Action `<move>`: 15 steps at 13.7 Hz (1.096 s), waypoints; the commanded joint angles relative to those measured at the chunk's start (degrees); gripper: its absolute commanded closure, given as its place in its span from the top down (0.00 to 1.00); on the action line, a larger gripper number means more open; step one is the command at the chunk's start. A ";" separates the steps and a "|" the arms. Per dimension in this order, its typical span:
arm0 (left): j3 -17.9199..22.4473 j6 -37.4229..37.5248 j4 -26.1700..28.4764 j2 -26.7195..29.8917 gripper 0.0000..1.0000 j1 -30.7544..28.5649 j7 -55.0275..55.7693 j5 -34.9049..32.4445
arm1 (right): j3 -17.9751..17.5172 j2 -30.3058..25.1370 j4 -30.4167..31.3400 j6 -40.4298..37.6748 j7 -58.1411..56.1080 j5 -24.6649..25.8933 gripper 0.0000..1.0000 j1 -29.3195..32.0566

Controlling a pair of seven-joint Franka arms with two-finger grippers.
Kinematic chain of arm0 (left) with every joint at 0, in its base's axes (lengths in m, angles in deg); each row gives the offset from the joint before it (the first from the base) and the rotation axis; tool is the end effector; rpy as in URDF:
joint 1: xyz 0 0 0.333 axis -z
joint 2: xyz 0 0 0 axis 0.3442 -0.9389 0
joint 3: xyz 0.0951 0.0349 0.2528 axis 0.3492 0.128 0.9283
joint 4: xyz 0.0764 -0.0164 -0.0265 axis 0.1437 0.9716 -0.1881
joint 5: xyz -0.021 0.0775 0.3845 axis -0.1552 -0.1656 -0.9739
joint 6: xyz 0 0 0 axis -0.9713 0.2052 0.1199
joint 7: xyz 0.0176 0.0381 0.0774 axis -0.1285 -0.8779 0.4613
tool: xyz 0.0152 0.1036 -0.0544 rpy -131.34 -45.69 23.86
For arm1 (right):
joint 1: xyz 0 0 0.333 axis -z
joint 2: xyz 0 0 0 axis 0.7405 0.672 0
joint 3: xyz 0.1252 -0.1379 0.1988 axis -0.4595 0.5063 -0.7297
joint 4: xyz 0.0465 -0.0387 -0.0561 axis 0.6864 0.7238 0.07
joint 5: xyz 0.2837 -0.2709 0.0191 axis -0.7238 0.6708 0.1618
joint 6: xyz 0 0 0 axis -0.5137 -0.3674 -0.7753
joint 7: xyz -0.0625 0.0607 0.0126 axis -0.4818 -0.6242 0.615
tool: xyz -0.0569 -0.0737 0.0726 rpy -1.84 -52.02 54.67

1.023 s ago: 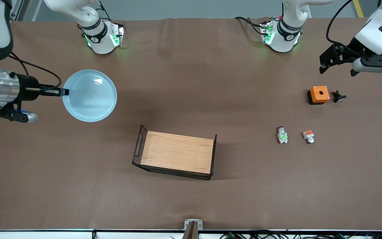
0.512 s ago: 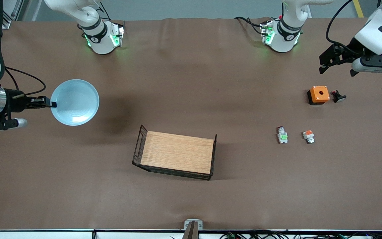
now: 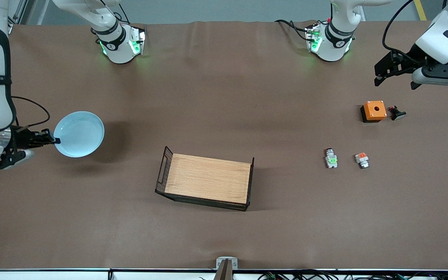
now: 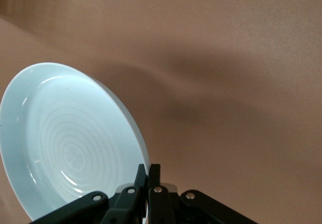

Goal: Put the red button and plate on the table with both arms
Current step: 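Carry the plate away from the tray with the right gripper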

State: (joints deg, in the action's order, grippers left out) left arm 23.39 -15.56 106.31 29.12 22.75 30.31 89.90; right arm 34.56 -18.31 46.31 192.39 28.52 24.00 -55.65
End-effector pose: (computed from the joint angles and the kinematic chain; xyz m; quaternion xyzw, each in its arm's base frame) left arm 0.5104 -0.0942 0.5976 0.9975 -0.0679 0.0131 0.0115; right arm 0.5637 -0.1641 0.2621 -0.9686 -0.1626 0.0879 0.1664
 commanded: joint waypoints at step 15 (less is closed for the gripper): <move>-1.28 -0.24 1.04 1.15 1.00 -0.33 1.68 -1.60 | -4.08 12.70 -1.41 16.32 -15.41 -8.46 0.02 4.98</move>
State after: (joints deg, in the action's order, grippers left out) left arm 22.72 -15.56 106.53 29.13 22.74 31.06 89.35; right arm 31.44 -6.52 46.10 208.44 14.92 17.07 -52.16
